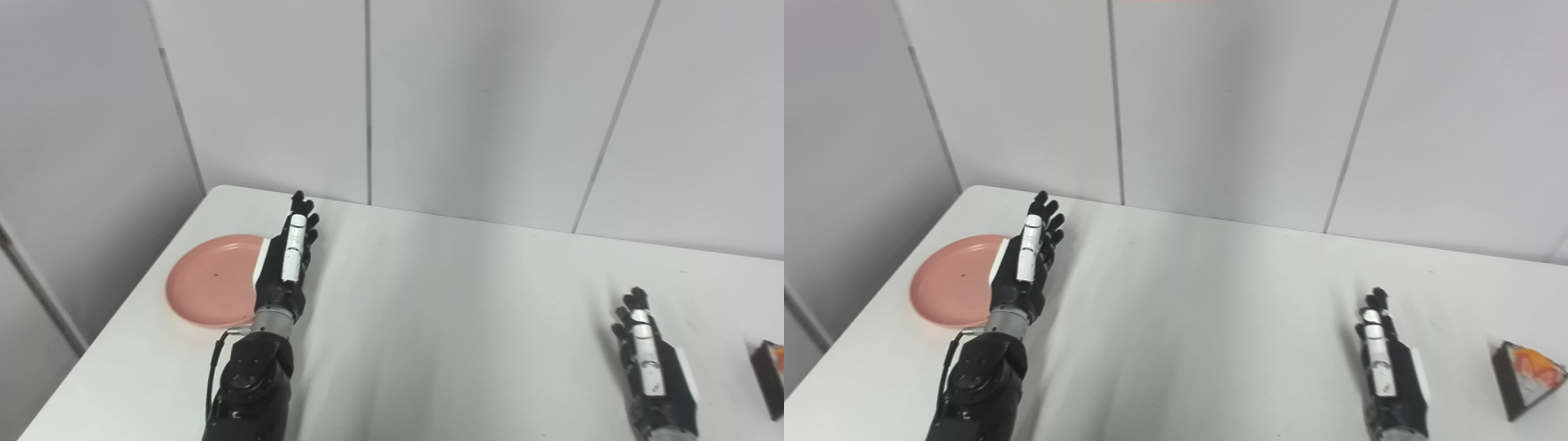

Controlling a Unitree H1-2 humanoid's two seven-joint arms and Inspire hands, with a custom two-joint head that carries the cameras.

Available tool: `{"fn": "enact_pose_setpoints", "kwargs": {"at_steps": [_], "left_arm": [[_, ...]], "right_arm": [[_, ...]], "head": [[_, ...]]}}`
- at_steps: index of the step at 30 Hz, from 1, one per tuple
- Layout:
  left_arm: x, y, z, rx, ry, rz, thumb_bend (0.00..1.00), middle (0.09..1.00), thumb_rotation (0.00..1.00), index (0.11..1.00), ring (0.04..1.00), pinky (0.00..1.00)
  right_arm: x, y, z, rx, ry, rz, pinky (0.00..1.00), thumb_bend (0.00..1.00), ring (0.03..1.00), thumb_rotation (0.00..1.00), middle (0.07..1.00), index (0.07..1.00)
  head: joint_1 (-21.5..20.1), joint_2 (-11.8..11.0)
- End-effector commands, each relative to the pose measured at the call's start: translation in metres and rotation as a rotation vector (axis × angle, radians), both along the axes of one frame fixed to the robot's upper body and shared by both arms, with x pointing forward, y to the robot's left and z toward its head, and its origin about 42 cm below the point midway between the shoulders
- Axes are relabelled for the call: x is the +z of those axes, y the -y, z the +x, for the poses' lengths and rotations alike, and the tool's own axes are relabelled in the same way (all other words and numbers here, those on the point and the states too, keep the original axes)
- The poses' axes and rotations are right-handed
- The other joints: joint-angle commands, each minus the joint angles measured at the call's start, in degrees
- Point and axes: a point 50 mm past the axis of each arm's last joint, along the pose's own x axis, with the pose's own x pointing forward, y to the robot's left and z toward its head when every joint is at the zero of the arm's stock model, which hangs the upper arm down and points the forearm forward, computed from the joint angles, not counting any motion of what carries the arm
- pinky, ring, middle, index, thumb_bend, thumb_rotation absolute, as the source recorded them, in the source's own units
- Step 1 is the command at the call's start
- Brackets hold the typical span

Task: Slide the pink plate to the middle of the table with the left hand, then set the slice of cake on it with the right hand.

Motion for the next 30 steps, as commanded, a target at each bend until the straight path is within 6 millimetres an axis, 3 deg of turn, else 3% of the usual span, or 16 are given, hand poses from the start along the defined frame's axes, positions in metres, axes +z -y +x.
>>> {"fn": "enact_pose_setpoints", "kwargs": {"at_steps": [1,6,8,10,16,30], "left_arm": [[0.029,-0.013,0.005,0.051,0.121,0.03,0.73,0.994,0.99,1.0,0.984,1.0],[0.04,-0.034,0.007,0.128,0.161,0.05,0.7,0.994,1.0,1.0,0.984,1.0],[0.042,-0.046,0.007,0.177,0.148,0.05,0.7,0.973,1.0,0.986,0.969,1.0],[0.044,-0.055,0.007,0.208,0.131,0.048,0.72,0.956,1.0,0.965,0.959,1.0],[0.048,-0.084,0.006,0.283,0.139,0.106,0.71,0.926,1.0,0.937,0.924,0.99],[0.04,-0.138,0.002,0.436,0.082,0.136,0.75,0.816,1.0,0.82,0.82,0.84]], "right_arm": [[0.02,0.005,0.004,0.012,0.05,-0.01,1.0,0.41,1.0,0.89,1.0,1.0],[0.021,0.009,0.002,0.008,0.051,0.001,1.0,0.43,1.0,0.87,1.0,1.0],[0.022,0.009,0.0,0.002,0.066,0.016,1.0,0.41,1.0,0.75,1.0,1.0],[0.022,0.01,0.0,0.0,0.069,0.017,1.0,0.42,0.999,0.71,1.0,1.0],[0.022,0.014,0.0,0.0,0.07,0.016,1.0,0.42,0.996,0.71,1.0,1.0],[0.024,0.014,-0.002,0.007,0.078,0.008,1.0,0.43,0.996,0.74,1.0,1.0]], "head": [[0.64,-0.14],[1.83,-0.53],[2.38,-0.67],[2.68,-0.76],[3.01,-0.73],[2.77,-0.77]]}}
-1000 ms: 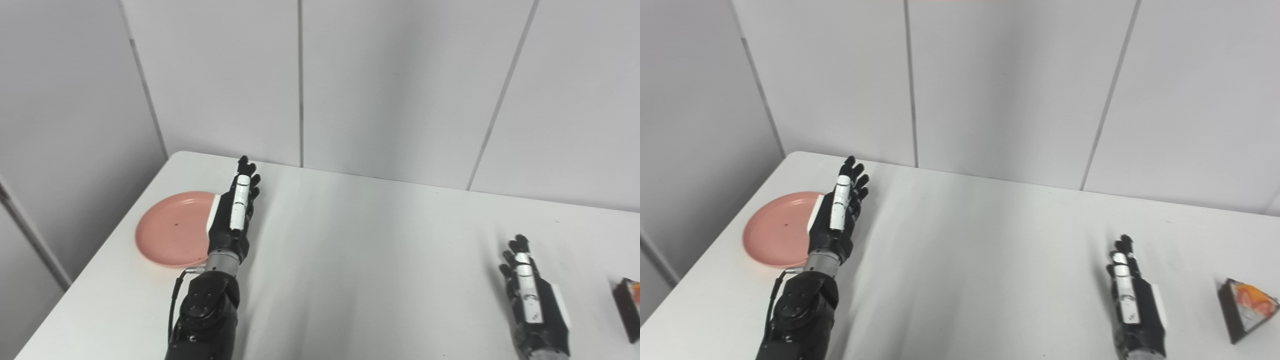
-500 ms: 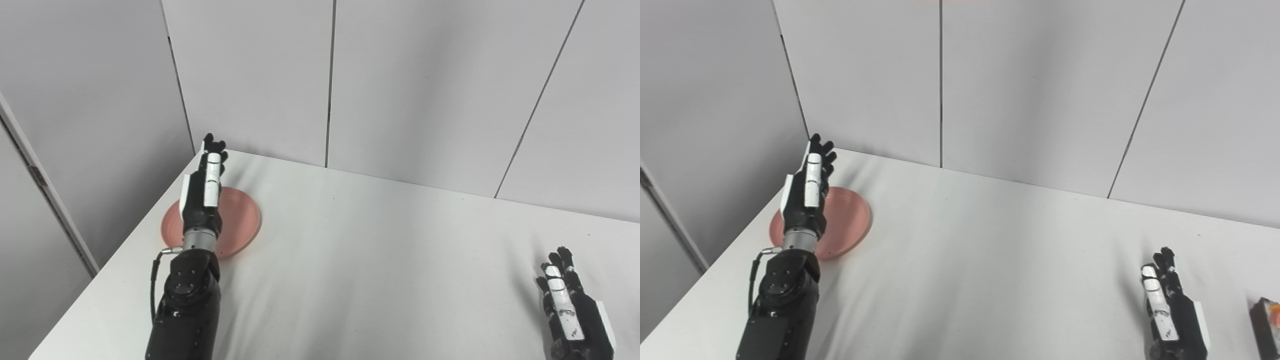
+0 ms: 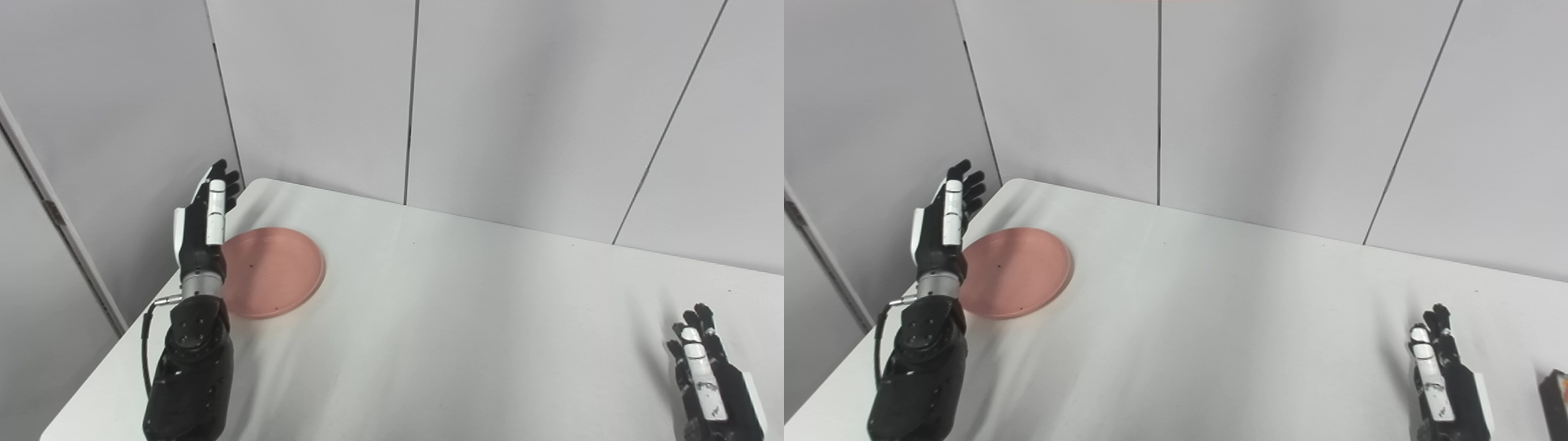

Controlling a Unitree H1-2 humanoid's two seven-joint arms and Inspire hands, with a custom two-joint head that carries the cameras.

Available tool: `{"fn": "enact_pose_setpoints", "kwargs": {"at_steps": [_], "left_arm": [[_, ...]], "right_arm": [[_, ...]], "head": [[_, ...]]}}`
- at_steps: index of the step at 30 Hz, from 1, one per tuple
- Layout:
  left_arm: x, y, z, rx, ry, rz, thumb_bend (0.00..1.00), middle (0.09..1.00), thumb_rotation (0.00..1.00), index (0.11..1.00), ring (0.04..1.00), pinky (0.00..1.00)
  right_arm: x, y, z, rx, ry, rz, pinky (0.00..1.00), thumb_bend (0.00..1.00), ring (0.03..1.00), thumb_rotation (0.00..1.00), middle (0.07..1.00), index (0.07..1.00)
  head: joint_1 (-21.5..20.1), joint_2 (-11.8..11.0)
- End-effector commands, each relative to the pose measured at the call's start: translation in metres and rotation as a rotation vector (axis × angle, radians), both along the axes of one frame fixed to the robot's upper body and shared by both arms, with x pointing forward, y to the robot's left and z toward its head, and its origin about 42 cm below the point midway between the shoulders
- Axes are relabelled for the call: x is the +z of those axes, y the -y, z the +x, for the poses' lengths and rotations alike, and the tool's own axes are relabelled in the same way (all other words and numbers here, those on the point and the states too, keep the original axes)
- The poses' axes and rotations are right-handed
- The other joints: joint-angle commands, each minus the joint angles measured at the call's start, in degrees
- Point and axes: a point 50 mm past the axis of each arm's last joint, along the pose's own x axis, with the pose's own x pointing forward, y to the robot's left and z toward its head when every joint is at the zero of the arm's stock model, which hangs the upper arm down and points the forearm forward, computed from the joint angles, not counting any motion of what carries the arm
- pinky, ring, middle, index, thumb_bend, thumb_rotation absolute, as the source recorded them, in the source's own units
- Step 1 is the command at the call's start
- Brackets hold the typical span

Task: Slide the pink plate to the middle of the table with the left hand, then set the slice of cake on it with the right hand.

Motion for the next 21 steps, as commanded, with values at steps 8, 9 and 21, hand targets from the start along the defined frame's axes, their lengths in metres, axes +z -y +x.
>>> {"fn": "enact_pose_setpoints", "kwargs": {"at_steps": [8,9,21], "left_arm": [[0.013,-0.037,0.007,0.088,0.049,0.032,0.73,0.759,1.0,0.755,0.771,0.75],[0.011,-0.038,0.007,0.094,0.044,0.031,0.73,0.758,1.0,0.754,0.773,0.76],[-0.014,-0.052,0.008,0.134,-0.03,0.058,0.72,0.754,1.0,0.753,0.765,0.76]], "right_arm": [[0.02,0.0,0.002,0.018,0.072,-0.016,1.0,0.41,1.0,0.73,1.0,1.0],[0.02,0.0,0.002,0.018,0.073,-0.015,1.0,0.41,1.0,0.73,1.0,1.0],[0.021,0.001,0.0,0.021,0.075,-0.006,1.0,0.36,1.0,0.73,1.0,1.0]], "head": [[0.0,-0.1],[0.0,-0.1],[0.28,-0.17]]}}
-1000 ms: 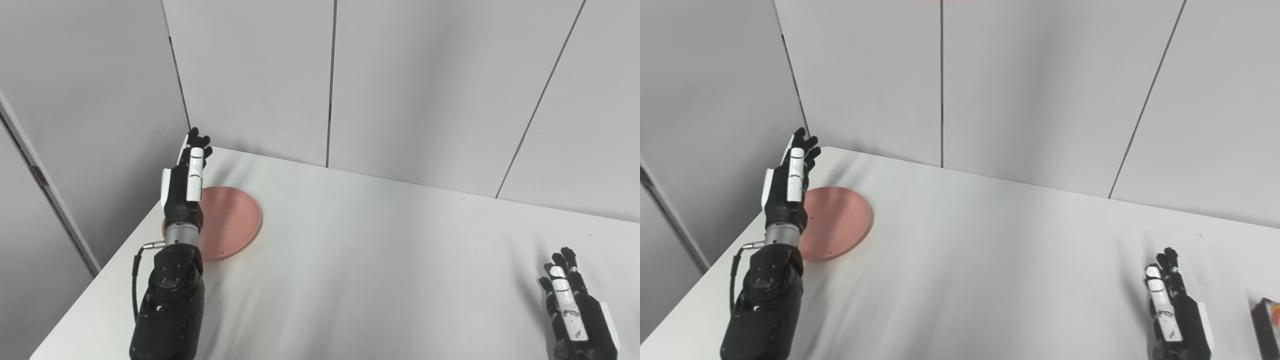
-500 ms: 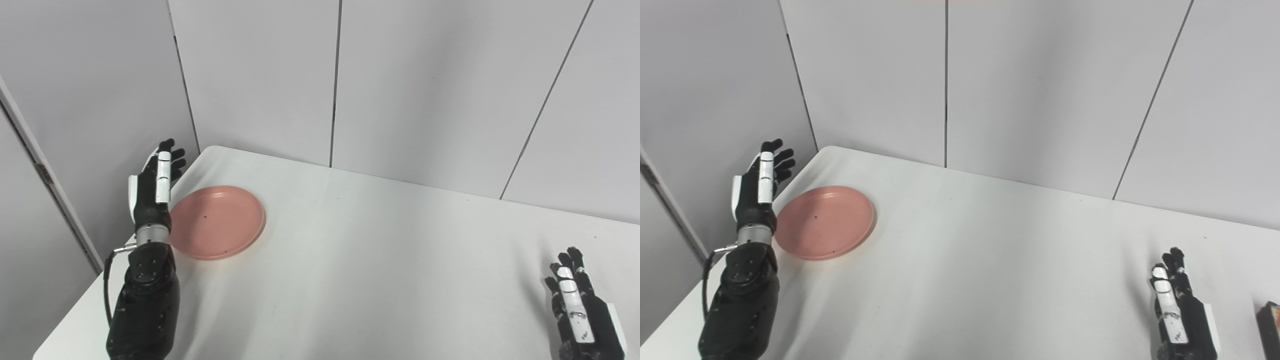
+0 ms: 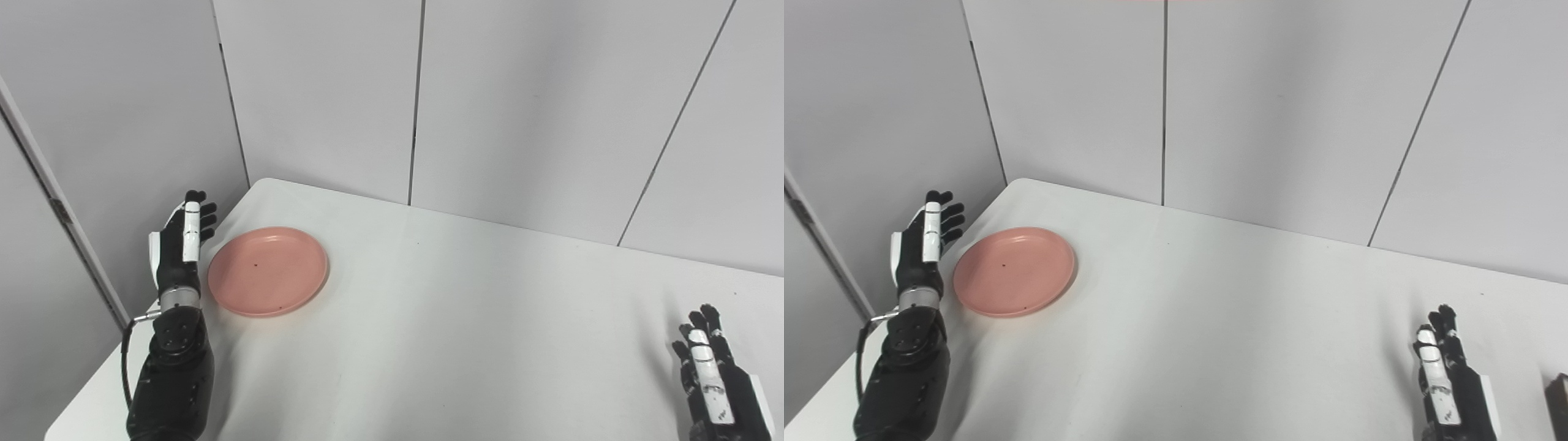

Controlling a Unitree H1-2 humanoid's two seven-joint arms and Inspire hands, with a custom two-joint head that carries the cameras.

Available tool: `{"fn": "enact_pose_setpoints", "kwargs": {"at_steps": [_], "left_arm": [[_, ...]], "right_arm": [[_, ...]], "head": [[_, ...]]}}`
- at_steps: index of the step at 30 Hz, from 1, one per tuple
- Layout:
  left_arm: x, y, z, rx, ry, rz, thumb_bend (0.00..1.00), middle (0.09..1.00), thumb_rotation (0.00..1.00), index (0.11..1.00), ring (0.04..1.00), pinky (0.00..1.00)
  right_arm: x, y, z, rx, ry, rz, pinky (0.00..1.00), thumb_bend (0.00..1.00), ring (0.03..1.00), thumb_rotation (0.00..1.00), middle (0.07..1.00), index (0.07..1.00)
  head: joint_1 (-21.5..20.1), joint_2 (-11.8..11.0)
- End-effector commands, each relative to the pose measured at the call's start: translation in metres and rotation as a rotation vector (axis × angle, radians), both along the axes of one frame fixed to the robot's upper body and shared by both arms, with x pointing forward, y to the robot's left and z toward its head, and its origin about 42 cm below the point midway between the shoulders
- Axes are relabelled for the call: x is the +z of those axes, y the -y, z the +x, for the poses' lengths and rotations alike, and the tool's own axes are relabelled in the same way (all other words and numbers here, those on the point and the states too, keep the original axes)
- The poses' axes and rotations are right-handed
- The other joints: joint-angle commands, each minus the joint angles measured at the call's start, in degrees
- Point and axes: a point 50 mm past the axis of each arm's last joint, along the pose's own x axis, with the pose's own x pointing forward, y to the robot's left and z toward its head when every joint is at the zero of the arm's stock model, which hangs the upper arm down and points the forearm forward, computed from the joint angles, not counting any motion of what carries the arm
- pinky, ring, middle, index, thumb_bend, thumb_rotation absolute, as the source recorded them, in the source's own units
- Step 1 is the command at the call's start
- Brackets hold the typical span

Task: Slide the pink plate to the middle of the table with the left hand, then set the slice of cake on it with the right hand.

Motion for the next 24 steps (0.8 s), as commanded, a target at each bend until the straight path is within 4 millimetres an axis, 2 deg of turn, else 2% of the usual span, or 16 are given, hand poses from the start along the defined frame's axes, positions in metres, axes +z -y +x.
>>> {"fn": "enact_pose_setpoints", "kwargs": {"at_steps": [1,6,9,13,21,24], "left_arm": [[0.025,-0.012,0.009,0.021,0.074,0.07,0.73,0.754,1.0,0.753,0.765,0.76],[0.015,-0.012,0.012,0.011,0.045,0.075,0.74,0.749,1.0,0.753,0.756,0.76],[0.008,-0.011,0.015,0.005,0.02,0.059,0.77,0.75,1.0,0.753,0.772,0.8],[0.001,-0.008,0.017,-0.01,0.0,0.051,0.78,0.748,1.0,0.753,0.767,0.78],[-0.01,-0.002,0.022,-0.082,-0.025,0.003,0.79,0.783,1.0,0.776,0.811,0.83],[-0.011,0.001,0.023,-0.11,0.002,-0.054,0.78,0.782,0.97,0.779,0.791,0.77]], "right_arm": [[0.019,0.001,0.003,0.016,0.067,-0.009,1.0,0.36,1.0,0.73,1.0,1.0],[0.019,0.001,0.003,0.007,0.063,-0.012,1.0,0.36,1.0,0.73,1.0,1.0],[0.02,0.001,0.002,0.011,0.062,-0.014,1.0,0.36,1.0,0.73,1.0,1.0],[0.021,0.001,0.001,0.009,0.06,-0.015,1.0,0.36,1.0,0.73,1.0,1.0],[0.023,0.001,0.0,0.009,0.066,-0.017,1.0,0.33,1.0,0.72,1.0,1.0],[0.024,0.0,0.0,0.009,0.062,-0.022,1.0,0.32,1.0,0.72,1.0,1.0]], "head": [[0.02,0.01],[0.01,0.08],[0.04,0.12],[0.08,0.25],[0.05,0.44],[0.0,0.51]]}}
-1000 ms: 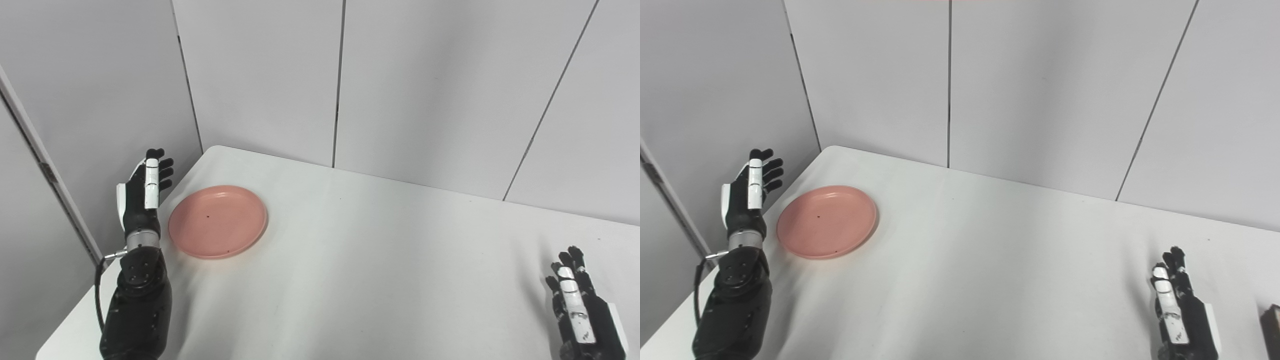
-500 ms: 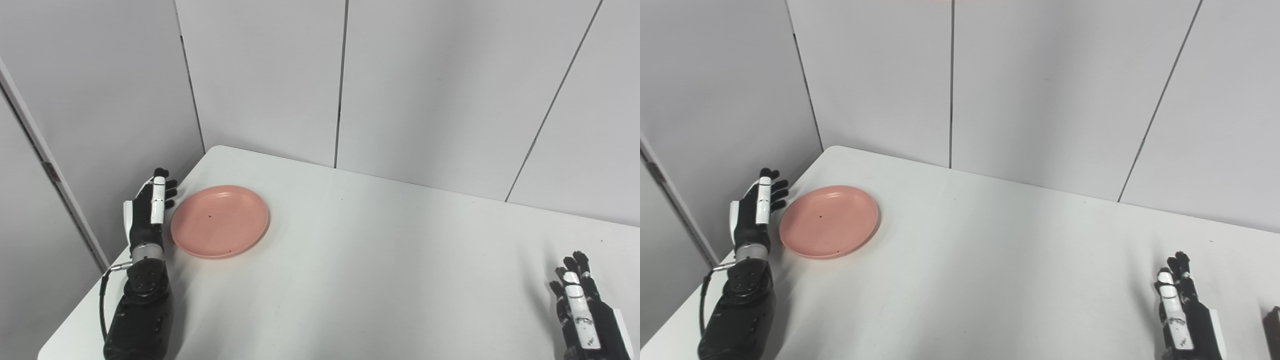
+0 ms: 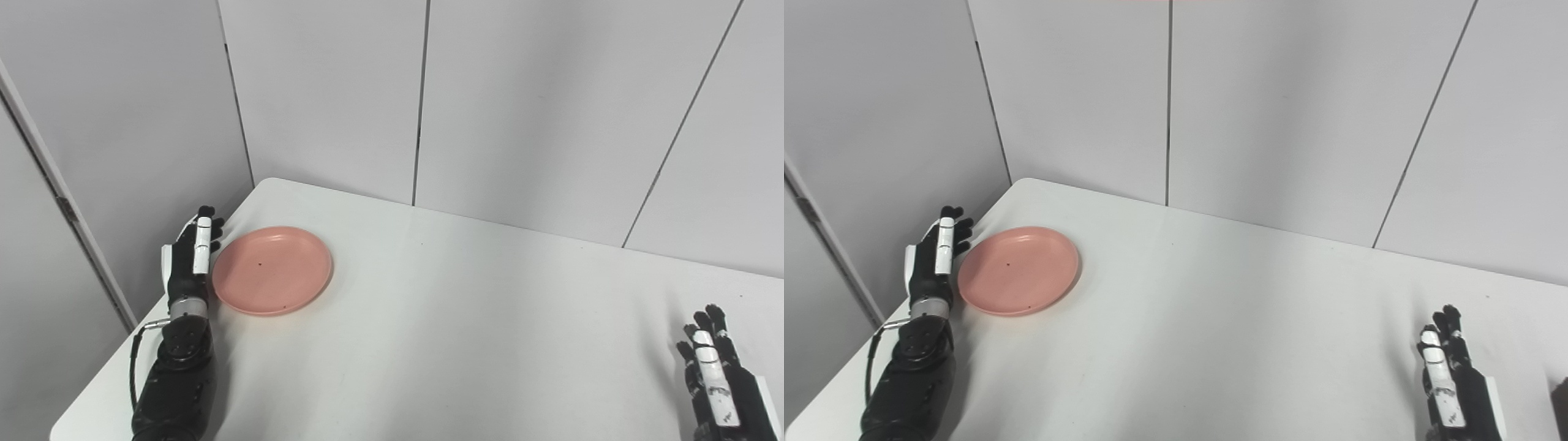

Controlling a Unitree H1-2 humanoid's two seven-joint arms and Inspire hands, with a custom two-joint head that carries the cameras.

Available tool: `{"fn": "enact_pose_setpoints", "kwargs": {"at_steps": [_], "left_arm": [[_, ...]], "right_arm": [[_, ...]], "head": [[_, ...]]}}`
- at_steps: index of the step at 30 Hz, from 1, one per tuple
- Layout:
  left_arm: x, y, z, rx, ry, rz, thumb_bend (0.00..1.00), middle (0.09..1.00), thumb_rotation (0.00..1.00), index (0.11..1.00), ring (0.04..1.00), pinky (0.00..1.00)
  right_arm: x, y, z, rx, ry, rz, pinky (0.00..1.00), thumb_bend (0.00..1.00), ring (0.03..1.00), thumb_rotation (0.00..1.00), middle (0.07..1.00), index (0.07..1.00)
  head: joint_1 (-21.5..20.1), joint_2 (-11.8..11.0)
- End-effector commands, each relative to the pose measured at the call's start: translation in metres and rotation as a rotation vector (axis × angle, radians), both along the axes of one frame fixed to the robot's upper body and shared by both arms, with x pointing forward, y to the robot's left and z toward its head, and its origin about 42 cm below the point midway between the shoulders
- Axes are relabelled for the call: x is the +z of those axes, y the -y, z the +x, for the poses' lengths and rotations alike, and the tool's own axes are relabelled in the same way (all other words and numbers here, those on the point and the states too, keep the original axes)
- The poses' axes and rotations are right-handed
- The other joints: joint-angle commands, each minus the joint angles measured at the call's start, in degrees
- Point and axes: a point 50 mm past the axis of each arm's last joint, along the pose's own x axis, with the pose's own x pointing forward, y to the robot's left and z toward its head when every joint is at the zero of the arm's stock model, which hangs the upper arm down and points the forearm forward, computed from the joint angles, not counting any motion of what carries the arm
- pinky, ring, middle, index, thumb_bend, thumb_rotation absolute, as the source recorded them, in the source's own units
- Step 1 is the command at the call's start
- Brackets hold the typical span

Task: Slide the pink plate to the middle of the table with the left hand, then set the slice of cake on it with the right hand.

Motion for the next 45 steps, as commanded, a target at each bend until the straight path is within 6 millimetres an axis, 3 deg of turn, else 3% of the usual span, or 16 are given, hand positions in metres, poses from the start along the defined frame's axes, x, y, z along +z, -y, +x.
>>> {"fn": "enact_pose_setpoints", "kwargs": {"at_steps": [1,7,13,25,34,37,39,45], "left_arm": [[0.015,0.004,0.013,-0.054,0.061,-0.036,0.78,0.781,0.97,0.779,0.789,0.77],[0.014,0.017,0.016,-0.092,0.123,-0.193,0.82,0.763,0.91,0.758,0.767,0.74],[0.013,0.032,0.02,-0.137,0.146,-0.281,0.82,0.761,0.92,0.75,0.766,0.74],[0.012,0.063,0.026,-0.244,0.142,-0.338,0.79,0.758,0.95,0.755,0.759,0.74],[0.009,0.088,0.032,-0.295,0.101,-0.325,0.83,0.757,0.91,0.746,0.76,0.74],[0.006,0.098,0.035,-0.315,0.084,-0.317,0.81,0.758,0.93,0.748,0.76,0.74],[0.002,0.108,0.039,-0.335,0.071,-0.321,0.81,0.763,0.94,0.752,0.765,0.74],[-0.001,0.139,0.042,-0.375,0.033,-0.368,0.79,0.777,0.96,0.767,0.776,0.74]], "right_arm": [[0.019,0.001,0.004,0.01,0.058,-0.018,1.0,0.32,1.0,0.72,1.0,1.0],[0.02,-0.001,0.003,0.006,0.062,-0.015,1.0,0.3,1.0,0.72,1.0,1.0],[0.021,-0.001,0.003,0.005,0.061,-0.018,1.0,0.31,1.0,0.73,1.0,1.0],[0.022,-0.006,0.003,0.005,0.052,-0.017,1.0,0.31,1.0,0.75,1.0,1.0],[0.023,-0.014,0.005,0.012,0.042,-0.016,1.0,0.27,1.0,0.72,1.0,1.0],[0.024,-0.016,0.006,0.025,0.027,-0.02,1.0,0.25,1.0,0.91,1.0,1.0],[0.023,-0.018,0.008,0.024,0.025,-0.018,1.0,0.24,1.0,0.97,1.0,1.0],[0.018,-0.02,0.011,0.015,0.025,-0.022,1.0,0.24,1.0,0.95,1.0,1.0]], "head": [[-0.15,0.11],[-0.21,0.22],[-0.25,0.32],[-1.31,0.31],[-3.97,0.67],[-4.86,0.79],[-6.29,1.03],[-9.72,1.82]]}}
